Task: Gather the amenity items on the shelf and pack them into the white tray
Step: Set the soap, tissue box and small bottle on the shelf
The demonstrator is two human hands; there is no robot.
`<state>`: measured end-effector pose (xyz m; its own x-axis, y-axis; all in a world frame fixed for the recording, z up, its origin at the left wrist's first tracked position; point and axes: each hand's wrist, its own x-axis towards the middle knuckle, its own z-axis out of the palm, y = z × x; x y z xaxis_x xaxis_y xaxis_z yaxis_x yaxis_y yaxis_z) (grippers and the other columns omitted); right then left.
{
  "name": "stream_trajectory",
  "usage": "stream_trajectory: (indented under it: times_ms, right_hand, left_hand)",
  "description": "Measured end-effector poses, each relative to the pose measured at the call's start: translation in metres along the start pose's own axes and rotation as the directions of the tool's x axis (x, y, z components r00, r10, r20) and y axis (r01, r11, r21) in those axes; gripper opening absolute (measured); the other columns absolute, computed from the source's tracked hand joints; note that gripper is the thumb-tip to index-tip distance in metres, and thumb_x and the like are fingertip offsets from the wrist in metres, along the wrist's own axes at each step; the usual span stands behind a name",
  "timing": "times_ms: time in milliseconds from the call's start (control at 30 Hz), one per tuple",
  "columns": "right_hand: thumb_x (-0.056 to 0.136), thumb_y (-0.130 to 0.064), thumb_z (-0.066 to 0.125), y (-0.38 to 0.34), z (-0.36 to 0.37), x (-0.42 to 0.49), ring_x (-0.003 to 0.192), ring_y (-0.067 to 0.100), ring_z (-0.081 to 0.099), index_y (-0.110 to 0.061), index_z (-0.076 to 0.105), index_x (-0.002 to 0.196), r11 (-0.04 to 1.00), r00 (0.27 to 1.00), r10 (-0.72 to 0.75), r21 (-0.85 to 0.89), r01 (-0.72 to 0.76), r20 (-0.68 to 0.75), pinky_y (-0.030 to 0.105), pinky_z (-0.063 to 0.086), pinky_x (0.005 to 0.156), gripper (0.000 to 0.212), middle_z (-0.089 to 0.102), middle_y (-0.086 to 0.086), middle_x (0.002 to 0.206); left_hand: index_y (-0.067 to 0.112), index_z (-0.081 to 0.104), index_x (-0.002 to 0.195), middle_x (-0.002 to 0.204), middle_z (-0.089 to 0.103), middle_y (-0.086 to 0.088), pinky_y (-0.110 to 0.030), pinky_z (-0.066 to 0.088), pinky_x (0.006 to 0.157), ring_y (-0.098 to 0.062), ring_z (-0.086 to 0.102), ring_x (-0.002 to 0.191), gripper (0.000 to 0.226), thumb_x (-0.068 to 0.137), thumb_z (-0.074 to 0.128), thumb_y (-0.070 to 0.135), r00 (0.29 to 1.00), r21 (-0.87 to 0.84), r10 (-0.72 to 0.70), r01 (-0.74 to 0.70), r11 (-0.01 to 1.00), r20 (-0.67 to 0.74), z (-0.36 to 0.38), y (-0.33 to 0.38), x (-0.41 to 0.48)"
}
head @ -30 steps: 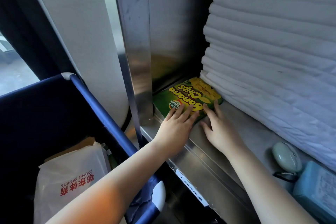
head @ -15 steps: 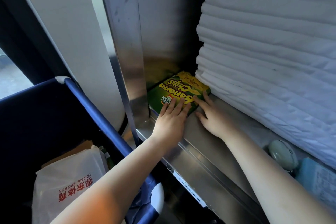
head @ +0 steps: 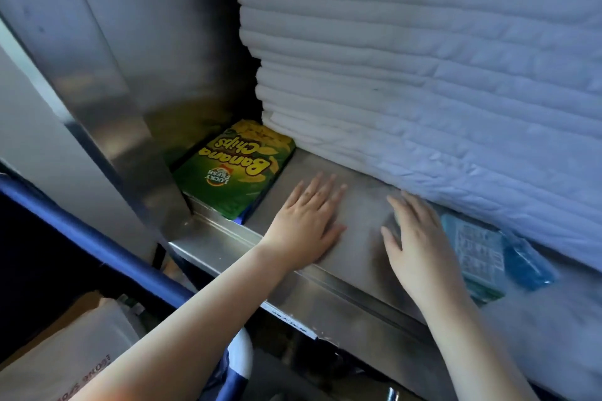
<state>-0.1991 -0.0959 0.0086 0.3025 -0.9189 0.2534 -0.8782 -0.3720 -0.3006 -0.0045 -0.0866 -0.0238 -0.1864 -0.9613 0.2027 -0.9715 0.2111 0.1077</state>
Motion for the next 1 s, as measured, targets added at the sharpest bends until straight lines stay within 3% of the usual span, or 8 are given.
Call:
stream_trajectory:
  times_ms: [167, 300, 467, 567, 667, 733, 900, 1000]
  right_hand:
    - [0.090, -0.009, 0.050, 0.012, -0.006, -0.005, 0.130, 0.031, 0.037, -0.009, 0.044, 0.136, 0.991, 0.992, 0.112, -0.080, -0.108, 0.052, 0.039, 0.038, 0.099, 0.046, 0.040, 0.012, 0.144]
    - [0.085, -0.004, 0.056, 0.014, -0.008, 0.002, 0.115, 0.034, 0.045, -0.007, 0.049, 0.131, 0.991, 0.993, 0.101, -0.094, -0.095, 0.062, 0.043, 0.043, 0.091, 0.047, 0.050, 0.013, 0.132]
    - [0.075, -0.006, 0.073, 0.009, -0.004, 0.012, 0.115, 0.026, 0.049, -0.015, 0.059, 0.123, 0.997, 0.998, 0.048, 0.060, -0.049, 0.029, 0.029, 0.037, 0.094, 0.050, 0.058, 0.001, 0.126]
    - [0.075, -0.006, 0.074, -0.001, 0.003, 0.017, 0.117, 0.017, 0.051, -0.019, 0.060, 0.123, 0.988, 0.998, -0.015, 0.157, 0.007, 0.055, 0.016, 0.031, 0.092, 0.051, 0.058, -0.006, 0.129]
    - [0.078, -0.010, 0.073, -0.010, 0.006, 0.022, 0.109, 0.013, 0.056, -0.019, 0.061, 0.121, 0.965, 0.986, -0.111, 0.252, 0.077, 0.124, 0.019, 0.036, 0.089, 0.045, 0.056, -0.011, 0.126]
    - [0.078, -0.015, 0.073, -0.014, 0.007, 0.023, 0.098, 0.012, 0.058, -0.020, 0.062, 0.115, 0.944, 0.977, -0.158, 0.311, 0.107, 0.145, 0.025, 0.043, 0.083, 0.038, 0.055, -0.012, 0.114]
    - [0.082, -0.021, 0.071, -0.015, 0.007, 0.020, 0.098, -0.004, 0.058, -0.031, 0.062, 0.108, 0.889, 0.980, -0.153, 0.452, 0.080, 0.128, 0.006, 0.041, 0.083, 0.029, 0.062, -0.021, 0.105]
    - [0.084, -0.024, 0.068, -0.012, 0.004, 0.021, 0.099, -0.006, 0.059, -0.034, 0.061, 0.107, 0.891, 0.980, -0.121, 0.453, 0.038, 0.155, 0.011, 0.044, 0.085, 0.027, 0.065, -0.024, 0.104]
  left_hand:
    - [0.025, 0.021, 0.148, 0.157, 0.014, -0.002, -0.028, -0.003, 0.113, -0.017, 0.007, 0.144, 0.058, 0.096, 0.027, 0.051, 0.996, -0.072, -0.061, 0.065, 0.995, 0.064, 0.013, -0.007, 0.004]
    - [0.026, 0.023, 0.147, 0.156, 0.017, -0.001, -0.027, -0.001, 0.113, -0.017, 0.009, 0.143, 0.057, 0.095, 0.028, 0.051, 0.998, -0.097, -0.059, 0.062, 0.993, 0.033, 0.014, -0.008, 0.004]
    - [0.024, 0.026, 0.146, 0.155, 0.021, 0.001, -0.024, 0.000, 0.112, -0.015, 0.012, 0.143, 0.057, 0.095, 0.035, 0.049, 0.998, -0.161, -0.060, 0.054, 0.985, -0.034, 0.014, -0.009, 0.001]
    - [0.022, 0.031, 0.144, 0.152, 0.030, 0.002, -0.026, 0.011, 0.113, -0.015, 0.022, 0.141, 0.057, 0.093, 0.045, 0.043, 0.990, -0.268, -0.065, 0.030, 0.963, -0.123, 0.011, -0.008, -0.003]
    - [0.016, 0.043, 0.138, 0.143, 0.044, -0.001, -0.027, 0.031, 0.105, -0.018, 0.041, 0.129, 0.058, 0.085, 0.062, 0.030, 0.961, -0.383, -0.067, -0.042, 0.923, -0.267, 0.006, -0.008, -0.008]
    - [0.012, 0.048, 0.133, 0.137, 0.049, -0.002, -0.023, 0.034, 0.101, -0.016, 0.045, 0.122, 0.059, 0.080, 0.069, 0.024, 0.937, -0.436, -0.075, -0.087, 0.896, -0.342, 0.003, -0.008, -0.010]
    - [0.011, 0.053, 0.119, 0.119, 0.059, 0.001, -0.019, 0.039, 0.091, -0.017, 0.053, 0.107, 0.045, 0.081, 0.071, 0.027, 0.934, -0.491, -0.089, -0.099, 0.865, -0.346, 0.003, -0.006, -0.015]
    - [0.008, 0.056, 0.109, 0.113, 0.062, -0.001, -0.025, 0.042, 0.087, -0.019, 0.055, 0.101, 0.034, 0.082, 0.071, 0.022, 0.926, -0.536, -0.125, -0.093, 0.839, -0.356, 0.001, -0.005, -0.014]
